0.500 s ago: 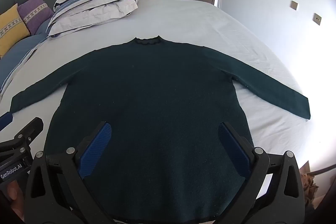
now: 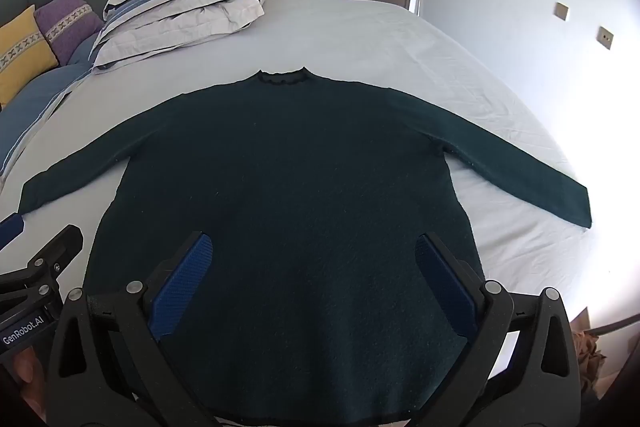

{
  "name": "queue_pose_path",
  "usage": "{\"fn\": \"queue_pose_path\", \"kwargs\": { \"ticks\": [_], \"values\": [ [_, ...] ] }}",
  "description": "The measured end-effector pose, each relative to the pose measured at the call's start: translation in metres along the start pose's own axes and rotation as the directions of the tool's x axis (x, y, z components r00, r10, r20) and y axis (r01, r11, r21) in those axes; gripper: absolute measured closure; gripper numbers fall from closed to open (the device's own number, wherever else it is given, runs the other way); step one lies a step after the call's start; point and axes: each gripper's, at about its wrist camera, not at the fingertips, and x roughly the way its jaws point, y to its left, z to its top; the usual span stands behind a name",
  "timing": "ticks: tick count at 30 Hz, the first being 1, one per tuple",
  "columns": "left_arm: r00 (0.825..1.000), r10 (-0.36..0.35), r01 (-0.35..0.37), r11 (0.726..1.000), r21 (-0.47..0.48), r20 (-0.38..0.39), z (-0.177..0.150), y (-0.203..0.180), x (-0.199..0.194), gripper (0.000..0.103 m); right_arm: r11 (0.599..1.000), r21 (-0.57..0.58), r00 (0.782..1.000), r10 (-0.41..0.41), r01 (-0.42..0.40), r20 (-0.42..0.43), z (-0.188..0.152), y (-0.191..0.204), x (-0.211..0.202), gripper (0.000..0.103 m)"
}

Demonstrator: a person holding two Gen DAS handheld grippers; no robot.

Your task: Fold small clothes

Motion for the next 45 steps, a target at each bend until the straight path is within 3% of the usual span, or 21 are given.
{"fn": "queue_pose_path", "kwargs": {
  "ticks": [45],
  "values": [
    [1.000,0.002,-0.002,1.000,-0.002,0.006,-0.002,0.008,-0.003,0.000,1.000,-0.013,1.000,-0.004,0.004,-0.011,-0.007,0.011,0.001,0.000]
  ]
}}
